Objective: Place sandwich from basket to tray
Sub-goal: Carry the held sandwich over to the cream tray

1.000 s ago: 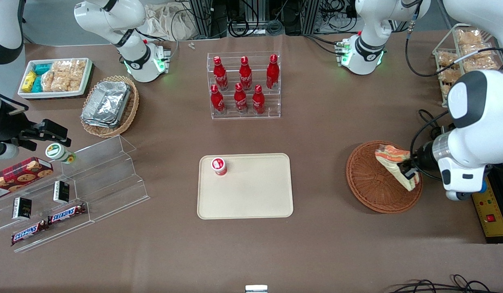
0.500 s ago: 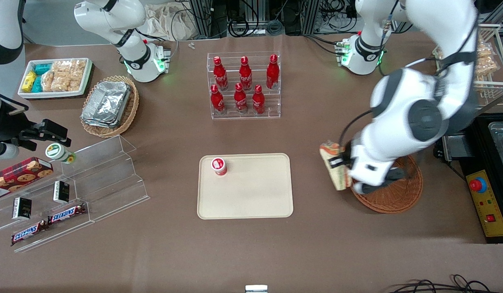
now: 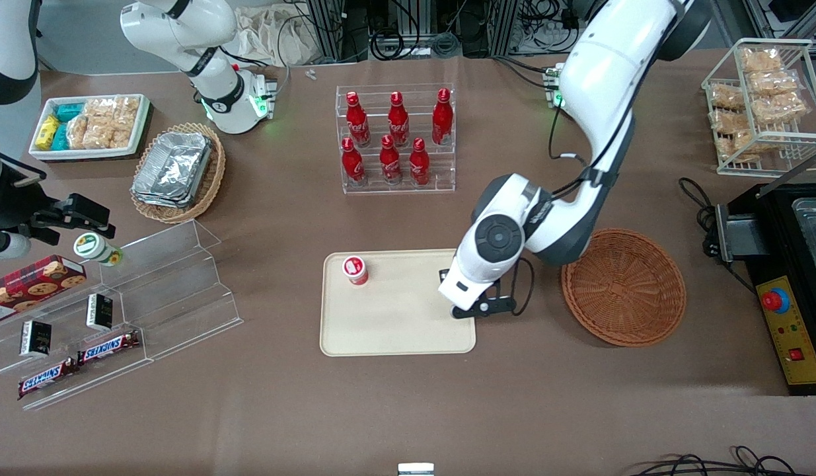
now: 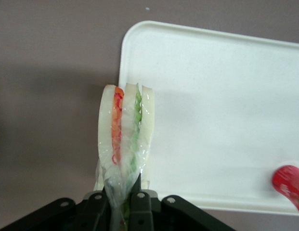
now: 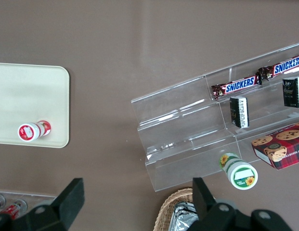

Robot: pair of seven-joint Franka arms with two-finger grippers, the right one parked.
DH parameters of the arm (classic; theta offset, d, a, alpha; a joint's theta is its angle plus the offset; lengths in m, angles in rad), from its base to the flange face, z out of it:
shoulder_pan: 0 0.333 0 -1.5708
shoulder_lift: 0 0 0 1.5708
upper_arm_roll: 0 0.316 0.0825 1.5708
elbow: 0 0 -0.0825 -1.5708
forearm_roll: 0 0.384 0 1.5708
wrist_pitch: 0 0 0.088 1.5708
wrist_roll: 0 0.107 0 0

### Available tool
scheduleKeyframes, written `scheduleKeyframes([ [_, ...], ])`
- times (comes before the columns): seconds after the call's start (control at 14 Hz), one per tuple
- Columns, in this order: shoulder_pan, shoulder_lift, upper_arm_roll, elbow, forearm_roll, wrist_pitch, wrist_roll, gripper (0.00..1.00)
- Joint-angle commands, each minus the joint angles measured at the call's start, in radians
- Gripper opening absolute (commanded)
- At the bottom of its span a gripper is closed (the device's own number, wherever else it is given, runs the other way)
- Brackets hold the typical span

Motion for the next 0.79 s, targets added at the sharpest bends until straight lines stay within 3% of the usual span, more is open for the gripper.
scheduleKeyframes([
  [0.0, -0.035, 0.049, 0.004, 0.034, 0.045, 0.008, 0.003, 0.0],
  [0.43, -0.063, 0.077, 0.005, 0.028, 0.053, 0.008, 0.006, 0.0],
  [0.5, -0.065, 0.079, 0.005, 0.028, 0.051, 0.006, 0.005, 0.04],
  [0.57, -0.063, 0.082, 0.005, 0.028, 0.051, 0.005, 0.003, 0.16],
  [0.64, -0.063, 0.083, 0.005, 0.027, 0.051, -0.001, 0.003, 0.4],
  [0.71, -0.063, 0.083, 0.005, 0.019, 0.051, -0.001, 0.006, 0.83],
])
